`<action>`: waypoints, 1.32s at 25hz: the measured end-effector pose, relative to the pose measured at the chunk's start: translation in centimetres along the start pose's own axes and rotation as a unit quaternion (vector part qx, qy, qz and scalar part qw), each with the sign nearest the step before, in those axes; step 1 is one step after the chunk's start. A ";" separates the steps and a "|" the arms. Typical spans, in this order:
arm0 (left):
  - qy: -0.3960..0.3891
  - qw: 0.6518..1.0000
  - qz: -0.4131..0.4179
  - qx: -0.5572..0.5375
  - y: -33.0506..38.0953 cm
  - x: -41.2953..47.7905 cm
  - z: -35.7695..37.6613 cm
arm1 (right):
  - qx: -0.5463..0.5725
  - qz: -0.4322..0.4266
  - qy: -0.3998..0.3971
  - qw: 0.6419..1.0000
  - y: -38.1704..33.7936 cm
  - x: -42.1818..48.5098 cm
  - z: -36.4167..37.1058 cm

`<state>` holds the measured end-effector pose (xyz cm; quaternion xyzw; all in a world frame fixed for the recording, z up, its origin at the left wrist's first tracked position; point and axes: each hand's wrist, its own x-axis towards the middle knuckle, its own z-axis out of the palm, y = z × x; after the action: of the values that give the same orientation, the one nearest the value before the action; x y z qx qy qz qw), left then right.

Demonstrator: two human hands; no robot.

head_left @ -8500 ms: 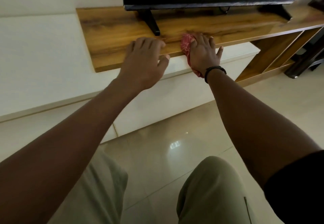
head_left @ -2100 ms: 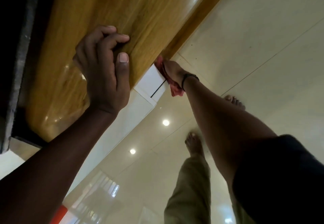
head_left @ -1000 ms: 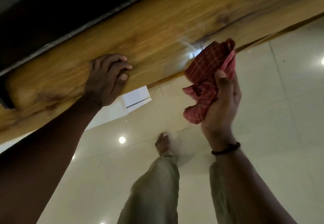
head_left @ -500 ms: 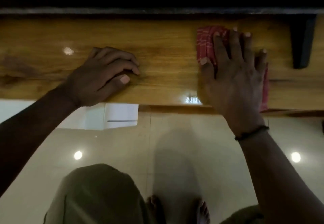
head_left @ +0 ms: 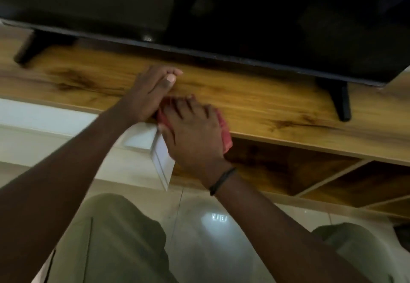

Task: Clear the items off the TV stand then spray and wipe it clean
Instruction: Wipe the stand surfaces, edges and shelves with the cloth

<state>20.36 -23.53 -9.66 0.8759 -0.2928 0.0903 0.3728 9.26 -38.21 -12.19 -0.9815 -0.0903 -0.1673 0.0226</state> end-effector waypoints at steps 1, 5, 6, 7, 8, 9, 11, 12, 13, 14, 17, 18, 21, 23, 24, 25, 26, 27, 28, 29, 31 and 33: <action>0.010 1.000 -0.003 0.002 0.4 -0.8 -0.2 | -0.008 -0.027 -0.002 1.000 -0.1 -1.0 -0.1; -0.052 0.995 0.052 0.073 0.8 -4.2 0.5 | -0.059 -0.063 0.030 0.996 6.0 -4.4 -0.2; -0.070 0.990 0.063 0.107 0.9 -4.8 1.0 | -0.069 -0.051 0.050 0.995 8.6 -6.0 -0.3; -0.081 0.985 0.069 0.138 0.9 -5.2 1.3 | -0.079 -0.037 0.073 0.994 11.4 -7.7 -0.6; -0.079 0.981 0.075 0.157 1.0 -5.5 1.6 | -0.088 -0.023 0.089 0.992 13.7 -9.5 -1.0; -0.070 0.981 0.081 0.163 1.4 -5.7 1.8 | -0.094 -0.006 0.100 0.991 15.3 -11.0 -1.5; -0.062 0.977 0.099 0.178 3.4 -5.3 2.9 | -0.095 0.045 0.115 0.988 15.2 -11.7 -1.6; -0.068 0.972 0.117 0.194 4.8 -4.9 4.1 | -0.086 0.059 0.118 0.988 13.9 -10.9 -1.2; -0.080 0.964 0.140 0.211 6.6 -4.3 5.7 | -0.075 0.057 0.112 0.989 12.5 -9.8 -0.8; -0.092 0.955 0.161 0.230 8.3 -3.9 7.4 | -0.065 0.038 0.106 0.991 11.0 -8.8 -0.5; -0.104 0.931 0.221 0.271 11.6 -2.9 10.9 | -0.058 -0.019 0.115 0.991 12.0 -8.9 -0.4; -0.098 0.928 0.230 0.274 12.0 -2.5 11.5 | -0.069 -0.012 0.123 0.990 14.0 -10.3 -0.8; -0.094 0.923 0.238 0.288 12.4 -1.7 12.7 | -0.087 0.081 0.133 0.984 22.5 -16.7 -3.5; -0.106 0.922 0.215 0.304 12.5 -1.1 13.3 | -0.099 0.129 0.112 0.980 27.7 -20.5 -5.9; -0.106 0.922 0.197 0.314 12.5 -0.9 13.4 | -0.103 0.143 0.103 0.979 28.7 -21.3 -6.6; -0.100 0.924 0.187 0.317 13.0 -0.8 13.7 | -0.098 0.159 0.100 0.977 28.8 -21.3 -6.7; -0.093 0.929 0.183 0.307 14.2 -0.9 14.3 | -0.090 0.178 0.103 0.975 28.2 -21.0 -6.3; -0.084 0.935 0.187 0.290 15.6 -0.9 15.3 | -0.079 0.179 0.105 0.975 27.2 -20.2 -5.7; -0.080 0.935 0.205 0.278 17.8 -0.9 16.8 | -0.075 0.161 0.095 0.979 26.5 -19.7 -5.3; -0.076 0.932 0.234 0.266 20.2 -0.8 18.5 | -0.076 0.140 0.076 0.984 26.6 -19.6 -5.1; -0.074 0.924 0.297 0.230 24.9 -0.2 21.8 | -0.097 0.115 0.041 0.988 29.0 -20.6 -5.9; -0.090 0.923 0.319 0.194 28.1 0.9 23.8 | -0.106 0.141 0.030 0.984 32.5 -22.7 -7.1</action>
<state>3.33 -56.18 -9.29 0.7960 -0.5654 0.1804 0.1194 -8.10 -74.54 -13.52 -0.9759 0.0679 -0.2000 -0.0556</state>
